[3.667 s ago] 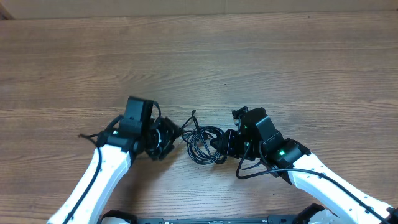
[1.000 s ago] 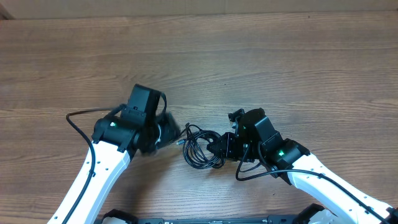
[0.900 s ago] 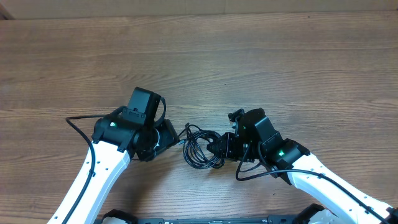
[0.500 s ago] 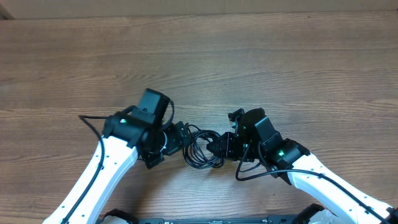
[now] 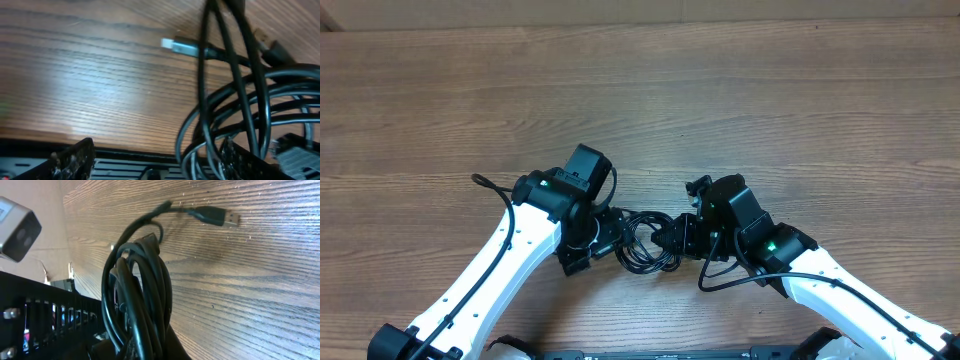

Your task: Untangle cables

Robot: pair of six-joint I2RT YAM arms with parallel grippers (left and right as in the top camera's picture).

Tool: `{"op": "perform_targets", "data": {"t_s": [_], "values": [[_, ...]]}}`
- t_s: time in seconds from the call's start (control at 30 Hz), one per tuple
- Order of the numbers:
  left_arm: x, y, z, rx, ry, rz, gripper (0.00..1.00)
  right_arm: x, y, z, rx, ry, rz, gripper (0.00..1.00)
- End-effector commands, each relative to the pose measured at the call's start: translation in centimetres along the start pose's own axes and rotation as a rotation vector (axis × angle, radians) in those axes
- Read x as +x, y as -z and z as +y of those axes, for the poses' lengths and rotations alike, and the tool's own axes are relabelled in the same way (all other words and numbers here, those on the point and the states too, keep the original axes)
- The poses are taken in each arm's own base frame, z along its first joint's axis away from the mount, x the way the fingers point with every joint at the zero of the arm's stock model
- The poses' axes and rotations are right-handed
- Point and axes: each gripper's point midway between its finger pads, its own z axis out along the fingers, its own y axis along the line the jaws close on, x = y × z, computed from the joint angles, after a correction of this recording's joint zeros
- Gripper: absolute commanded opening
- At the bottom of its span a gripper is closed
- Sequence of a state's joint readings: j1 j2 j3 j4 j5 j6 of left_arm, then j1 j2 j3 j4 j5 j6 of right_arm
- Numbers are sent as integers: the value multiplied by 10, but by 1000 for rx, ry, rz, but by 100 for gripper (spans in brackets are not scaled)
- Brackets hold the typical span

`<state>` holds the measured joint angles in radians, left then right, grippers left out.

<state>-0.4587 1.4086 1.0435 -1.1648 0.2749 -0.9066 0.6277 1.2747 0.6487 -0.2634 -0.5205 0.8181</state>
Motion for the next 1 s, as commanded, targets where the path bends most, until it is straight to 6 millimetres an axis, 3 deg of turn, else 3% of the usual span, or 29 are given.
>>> {"op": "perform_targets", "data": {"t_s": [0.0,0.23,0.5,0.7,0.97], "values": [[-3,2,7,-48,-3,-26,81,-3,2,8,-22,16,-11,4],[-2,5,5,-40,-3,-21,81,-4,2,9,-24,18,-13,4],[7,23,-1,-31,-12,7,81,-4,2,9,-24,18,-13,4],[15,23,9,-69,0,40,85,-4,2,8,-24,18,-13,4],[9,19,5,-51,-2,21,89,-3,2,8,-24,18,-12,4]]}}
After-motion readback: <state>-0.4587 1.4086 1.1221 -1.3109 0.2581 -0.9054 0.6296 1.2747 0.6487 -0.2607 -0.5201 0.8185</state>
